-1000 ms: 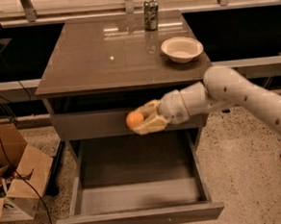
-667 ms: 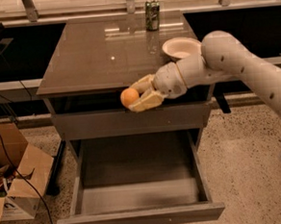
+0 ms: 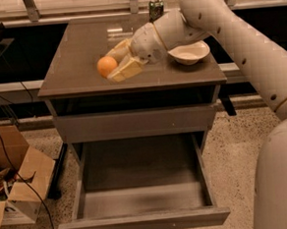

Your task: Pick orange from middle drawer and place on counter

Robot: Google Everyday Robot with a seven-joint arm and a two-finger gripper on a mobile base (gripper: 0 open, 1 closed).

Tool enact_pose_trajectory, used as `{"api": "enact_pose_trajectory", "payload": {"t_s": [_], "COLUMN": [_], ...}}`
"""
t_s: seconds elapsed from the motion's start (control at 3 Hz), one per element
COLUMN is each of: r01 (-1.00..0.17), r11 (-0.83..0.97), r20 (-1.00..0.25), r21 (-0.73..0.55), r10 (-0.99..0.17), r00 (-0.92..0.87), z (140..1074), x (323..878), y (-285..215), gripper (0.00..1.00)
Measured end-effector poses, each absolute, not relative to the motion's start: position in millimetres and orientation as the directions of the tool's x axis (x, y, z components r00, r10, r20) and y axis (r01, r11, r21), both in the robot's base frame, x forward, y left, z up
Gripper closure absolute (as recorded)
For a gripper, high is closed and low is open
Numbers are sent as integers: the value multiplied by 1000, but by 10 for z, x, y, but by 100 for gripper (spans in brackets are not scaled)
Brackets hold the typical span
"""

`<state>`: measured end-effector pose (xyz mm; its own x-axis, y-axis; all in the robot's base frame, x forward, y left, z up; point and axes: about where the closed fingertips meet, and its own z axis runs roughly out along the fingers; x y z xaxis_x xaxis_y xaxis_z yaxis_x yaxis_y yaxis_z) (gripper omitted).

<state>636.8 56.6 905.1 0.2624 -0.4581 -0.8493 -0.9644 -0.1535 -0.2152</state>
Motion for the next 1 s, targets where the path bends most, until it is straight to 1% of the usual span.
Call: {"api": "enact_pose_trajectory", "payload": {"t_s": [0.33, 0.67, 1.0], "r01": [-965, -964, -954], "r11": [-151, -122, -50], "r20": [-849, -830, -821], "r21": [-213, -236, -295], "r10": [-460, -491, -497], "r00": [259, 265, 280], "z": [9039, 9125, 9282], "x": [6365, 6476, 6775], "y": [548, 553, 569], "gripper": [100, 100, 100]}}
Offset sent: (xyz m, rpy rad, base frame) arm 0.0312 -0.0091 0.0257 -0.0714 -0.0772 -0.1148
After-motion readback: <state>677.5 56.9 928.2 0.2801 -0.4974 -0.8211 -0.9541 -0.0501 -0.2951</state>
